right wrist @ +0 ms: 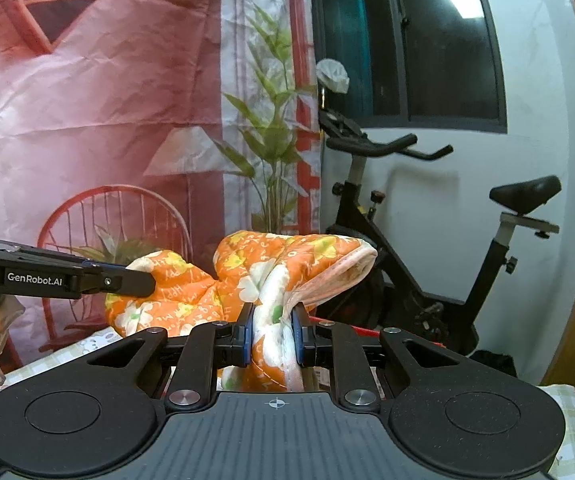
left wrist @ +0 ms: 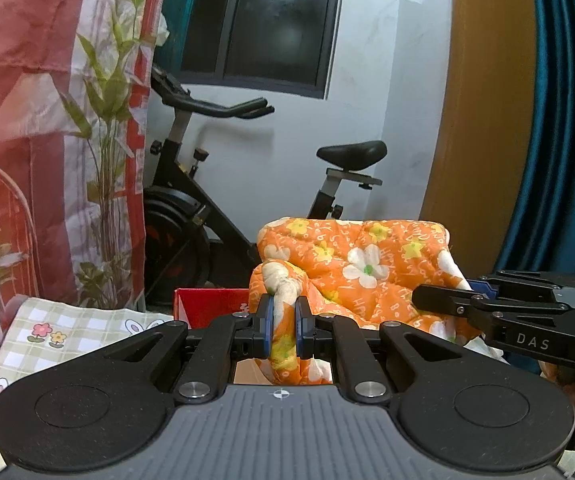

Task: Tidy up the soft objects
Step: 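Carry the oven mitt over the red box and lower it inside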

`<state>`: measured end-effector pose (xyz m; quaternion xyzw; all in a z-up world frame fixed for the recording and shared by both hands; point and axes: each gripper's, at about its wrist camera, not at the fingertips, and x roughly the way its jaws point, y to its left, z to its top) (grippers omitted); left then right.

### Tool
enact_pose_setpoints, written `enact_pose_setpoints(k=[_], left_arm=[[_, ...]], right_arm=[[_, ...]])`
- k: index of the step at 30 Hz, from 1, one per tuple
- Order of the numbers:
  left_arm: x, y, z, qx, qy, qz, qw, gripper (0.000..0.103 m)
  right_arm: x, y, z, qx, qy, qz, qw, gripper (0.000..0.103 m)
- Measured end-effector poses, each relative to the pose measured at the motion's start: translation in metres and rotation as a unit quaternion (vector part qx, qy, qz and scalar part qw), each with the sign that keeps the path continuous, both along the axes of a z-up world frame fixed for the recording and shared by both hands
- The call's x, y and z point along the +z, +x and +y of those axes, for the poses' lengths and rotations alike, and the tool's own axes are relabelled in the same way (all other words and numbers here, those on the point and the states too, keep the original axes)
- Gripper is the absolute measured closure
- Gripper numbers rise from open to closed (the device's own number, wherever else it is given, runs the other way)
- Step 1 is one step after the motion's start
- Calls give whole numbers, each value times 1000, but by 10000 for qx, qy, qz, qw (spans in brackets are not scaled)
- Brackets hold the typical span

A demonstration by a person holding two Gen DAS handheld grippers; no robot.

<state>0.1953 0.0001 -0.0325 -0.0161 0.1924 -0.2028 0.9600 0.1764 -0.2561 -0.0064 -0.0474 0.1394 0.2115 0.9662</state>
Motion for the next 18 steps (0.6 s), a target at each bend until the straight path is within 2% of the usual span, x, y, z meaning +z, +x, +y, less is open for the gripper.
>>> enact_pose_setpoints(k=[12,18], left_arm=[[-19,62,-2,-267,67,724,9970,92],[-28,79,-5,-322,138,925,9951,92]], right_arm=[[-16,69,-14,-81,20,635,9979,86],[-27,92,-15,-42,-117,877,9961,86]])
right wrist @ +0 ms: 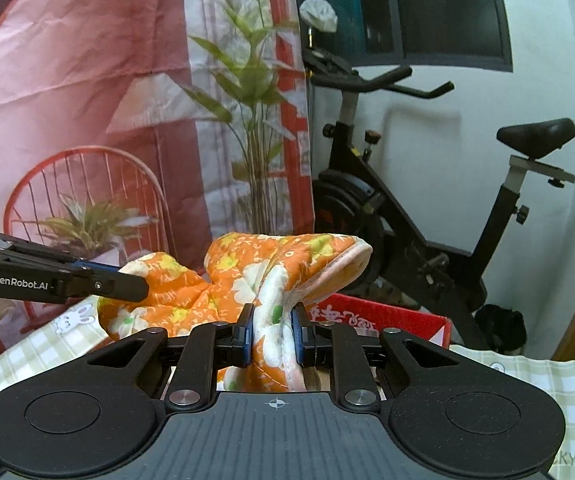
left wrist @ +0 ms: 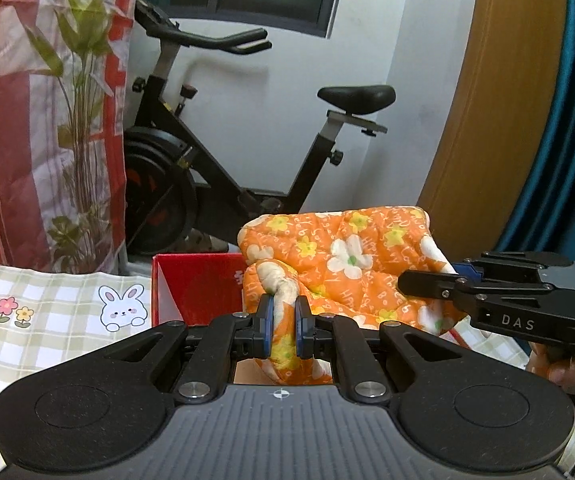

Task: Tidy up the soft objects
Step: 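Carry the oven mitt over the red box and lower it inside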

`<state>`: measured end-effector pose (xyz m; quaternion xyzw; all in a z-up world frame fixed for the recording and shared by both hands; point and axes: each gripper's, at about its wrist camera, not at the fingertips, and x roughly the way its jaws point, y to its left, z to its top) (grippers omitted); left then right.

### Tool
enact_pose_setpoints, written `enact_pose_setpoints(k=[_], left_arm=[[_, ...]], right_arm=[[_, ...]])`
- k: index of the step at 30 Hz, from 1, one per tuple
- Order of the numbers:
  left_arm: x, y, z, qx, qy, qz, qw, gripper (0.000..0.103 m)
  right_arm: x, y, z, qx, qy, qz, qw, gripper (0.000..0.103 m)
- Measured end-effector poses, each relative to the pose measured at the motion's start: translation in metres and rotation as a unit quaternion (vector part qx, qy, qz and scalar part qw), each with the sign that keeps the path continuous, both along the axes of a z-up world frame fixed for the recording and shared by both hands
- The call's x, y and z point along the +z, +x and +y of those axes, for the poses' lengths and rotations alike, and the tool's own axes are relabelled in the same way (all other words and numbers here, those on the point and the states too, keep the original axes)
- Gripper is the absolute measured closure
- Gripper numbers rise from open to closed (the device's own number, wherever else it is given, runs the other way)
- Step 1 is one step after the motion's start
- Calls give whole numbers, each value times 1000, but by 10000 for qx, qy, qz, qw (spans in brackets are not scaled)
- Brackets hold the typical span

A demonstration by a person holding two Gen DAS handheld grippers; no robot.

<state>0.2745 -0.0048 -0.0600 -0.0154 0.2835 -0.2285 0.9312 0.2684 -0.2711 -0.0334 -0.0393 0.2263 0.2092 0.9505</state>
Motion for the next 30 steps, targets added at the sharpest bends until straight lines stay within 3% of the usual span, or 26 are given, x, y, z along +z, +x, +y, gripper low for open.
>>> enact_pose_setpoints(k=[18,30], left_arm=[[-19,33,-4,-10,66,391,9992,92],[-40,49,-6,-30,356,723,9967,91]], right_arm=[[-20,38,3,-7,-221,396,9990,86],[-44,58,14,-39,-374,861,9956,86]])
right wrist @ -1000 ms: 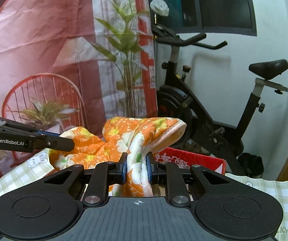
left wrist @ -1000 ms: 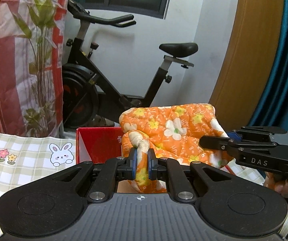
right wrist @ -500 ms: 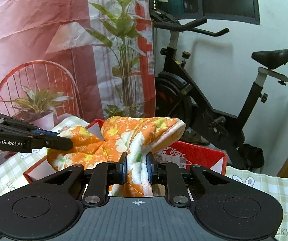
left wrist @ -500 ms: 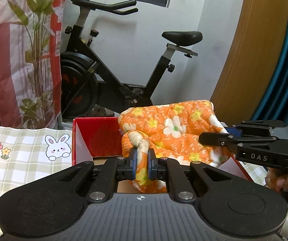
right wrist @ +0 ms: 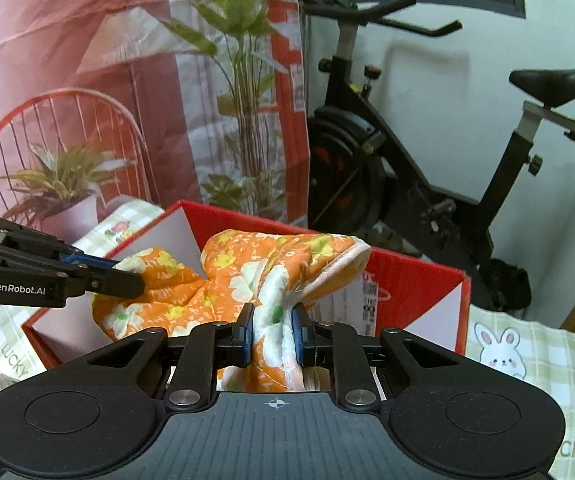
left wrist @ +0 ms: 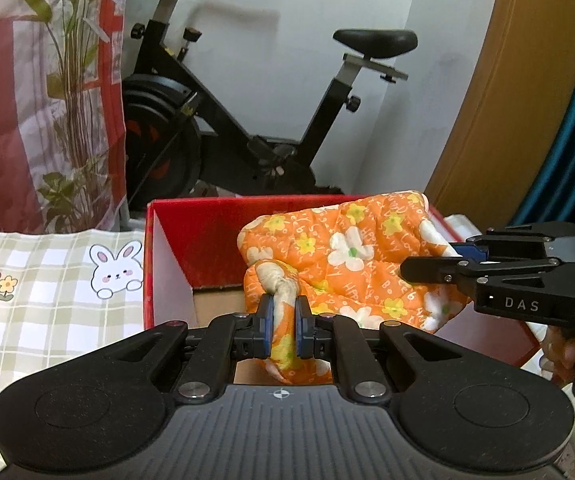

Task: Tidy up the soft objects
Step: 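Carry the oven mitt over the red box and lower it inside, then open the left tool to release the oven mitt in the box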

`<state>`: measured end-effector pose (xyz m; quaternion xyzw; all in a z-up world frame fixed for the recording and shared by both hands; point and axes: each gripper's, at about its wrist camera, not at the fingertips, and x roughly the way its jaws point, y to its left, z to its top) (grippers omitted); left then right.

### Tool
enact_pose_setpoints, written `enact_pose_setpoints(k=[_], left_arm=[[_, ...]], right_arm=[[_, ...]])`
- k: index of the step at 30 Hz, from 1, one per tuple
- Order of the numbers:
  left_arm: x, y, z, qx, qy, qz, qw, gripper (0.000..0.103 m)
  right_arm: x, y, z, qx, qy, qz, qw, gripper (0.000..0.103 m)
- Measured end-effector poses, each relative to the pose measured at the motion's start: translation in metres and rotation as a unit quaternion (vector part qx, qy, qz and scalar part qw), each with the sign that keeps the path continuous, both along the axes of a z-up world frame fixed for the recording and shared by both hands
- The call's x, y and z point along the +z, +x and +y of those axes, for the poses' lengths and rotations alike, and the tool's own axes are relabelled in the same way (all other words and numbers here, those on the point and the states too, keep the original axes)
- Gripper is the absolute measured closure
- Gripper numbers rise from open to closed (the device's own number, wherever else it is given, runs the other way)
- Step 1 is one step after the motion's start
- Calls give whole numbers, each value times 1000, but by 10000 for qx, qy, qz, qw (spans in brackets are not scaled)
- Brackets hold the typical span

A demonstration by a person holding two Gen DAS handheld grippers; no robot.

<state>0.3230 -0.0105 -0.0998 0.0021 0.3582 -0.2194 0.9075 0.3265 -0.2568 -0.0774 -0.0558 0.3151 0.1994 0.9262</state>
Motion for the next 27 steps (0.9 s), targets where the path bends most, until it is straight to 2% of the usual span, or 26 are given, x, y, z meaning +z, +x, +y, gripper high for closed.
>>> enact_pose_setpoints(k=[7,9,12,14,19,22,24,26,27], left_arm=[[-7,5,6,91,223,15,9997,91],[-9,7,6,136,343,8,9993,90],[-11,8,6,209,468,14,9987,84],[-11,8,8,195,476,11,9987,70],[-6,2,10,240,468,-101,9986,45],[0,-4,10,252,409,-167,9987,41],[4,-9,10,251,376,-187,9988,31],[9,-14,13,288,265,-210,9990,10],[12,-17,15,311,174,-239,9991,6]], right_arm=[[-11,10,10,52,-36,211,9998,85],[-14,14,13,-47,-153,272,9995,73],[-17,16,17,-188,-248,323,9990,69],[-17,14,18,-205,-288,314,9989,65],[-13,7,18,-281,-378,246,9986,52],[-11,0,16,-300,-425,222,9984,50],[-8,-5,15,-322,-433,210,9983,45],[-5,-11,14,-353,-412,171,9984,39],[-2,-15,14,-376,-384,141,9985,34]])
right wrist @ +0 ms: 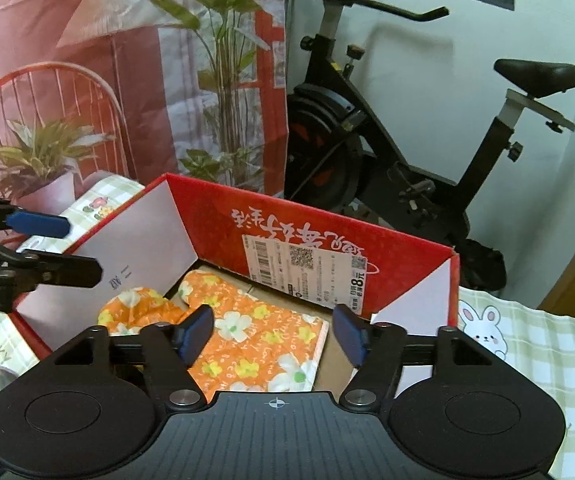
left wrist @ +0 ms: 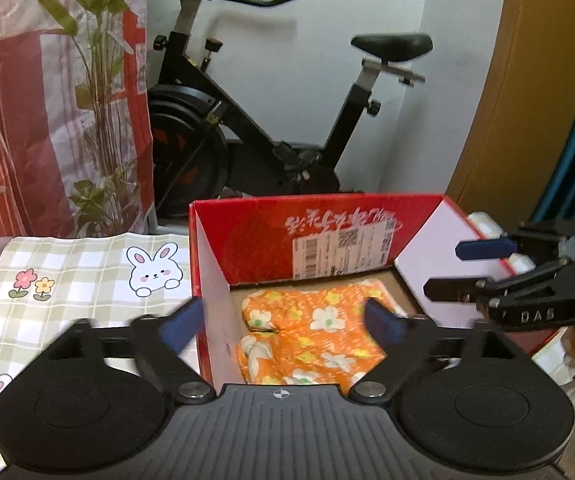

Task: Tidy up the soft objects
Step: 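Open the left tool to release the oven mitt in the box, then move the left tool back toward the black eye mask on the table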

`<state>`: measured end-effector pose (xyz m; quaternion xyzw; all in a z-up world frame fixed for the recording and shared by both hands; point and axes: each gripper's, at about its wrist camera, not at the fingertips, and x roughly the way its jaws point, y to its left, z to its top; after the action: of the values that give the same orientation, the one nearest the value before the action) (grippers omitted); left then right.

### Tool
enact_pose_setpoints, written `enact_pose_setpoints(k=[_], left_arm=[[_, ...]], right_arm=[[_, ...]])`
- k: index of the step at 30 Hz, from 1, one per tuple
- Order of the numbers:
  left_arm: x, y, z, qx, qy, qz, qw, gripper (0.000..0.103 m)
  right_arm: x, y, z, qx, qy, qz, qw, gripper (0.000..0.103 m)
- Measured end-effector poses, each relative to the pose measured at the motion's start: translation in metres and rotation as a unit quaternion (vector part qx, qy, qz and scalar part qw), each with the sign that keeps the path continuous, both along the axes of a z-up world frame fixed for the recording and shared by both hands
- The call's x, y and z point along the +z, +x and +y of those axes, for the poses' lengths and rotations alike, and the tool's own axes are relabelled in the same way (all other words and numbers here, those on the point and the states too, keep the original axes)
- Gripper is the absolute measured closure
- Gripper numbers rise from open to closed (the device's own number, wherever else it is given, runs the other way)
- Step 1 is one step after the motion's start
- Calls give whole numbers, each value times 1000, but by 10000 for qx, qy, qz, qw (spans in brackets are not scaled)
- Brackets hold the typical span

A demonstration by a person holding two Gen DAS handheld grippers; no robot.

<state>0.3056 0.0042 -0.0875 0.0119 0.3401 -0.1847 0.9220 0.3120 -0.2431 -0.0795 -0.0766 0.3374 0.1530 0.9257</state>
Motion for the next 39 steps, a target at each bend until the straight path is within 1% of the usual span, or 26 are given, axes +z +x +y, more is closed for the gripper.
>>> enact_pose_setpoints(k=[1,3,4,6,12,15,19,22,25,32,39], left_arm=[[3,-3,1,7,-75,-16,10000,4],[7,-7,3,26,-162,16,9999,3],[10,-10,4,59,-159,54,9998,1],[13,-15,4,109,-119,64,9998,0],[27,-43,7,171,22,-101,9998,0],[36,-62,9,214,25,-237,9995,0],[47,-90,10,228,126,-459,9986,0],[53,-111,9,258,245,-602,9975,0],[56,-128,10,268,275,-685,9969,0],[50,-159,10,219,346,-820,9958,0],[34,-182,11,254,360,-884,9951,0]], right_arm=[[2,-3,-1,-31,25,-28,10000,30],[8,-11,-3,-112,59,-90,9999,13],[11,-15,-3,-149,70,-141,9998,10],[18,-25,-4,-300,96,-278,9991,0],[36,-55,-8,-489,392,-574,9964,0],[45,-76,-8,-478,455,-748,9950,0],[55,-106,-7,-424,529,-1003,9926,0],[60,-126,-6,-380,633,-1103,9912,0],[63,-145,-8,-404,786,-1153,9894,0],[59,-183,-12,-497,932,-1382,9848,0],[43,-216,-13,-568,1005,-1554,9811,0]])
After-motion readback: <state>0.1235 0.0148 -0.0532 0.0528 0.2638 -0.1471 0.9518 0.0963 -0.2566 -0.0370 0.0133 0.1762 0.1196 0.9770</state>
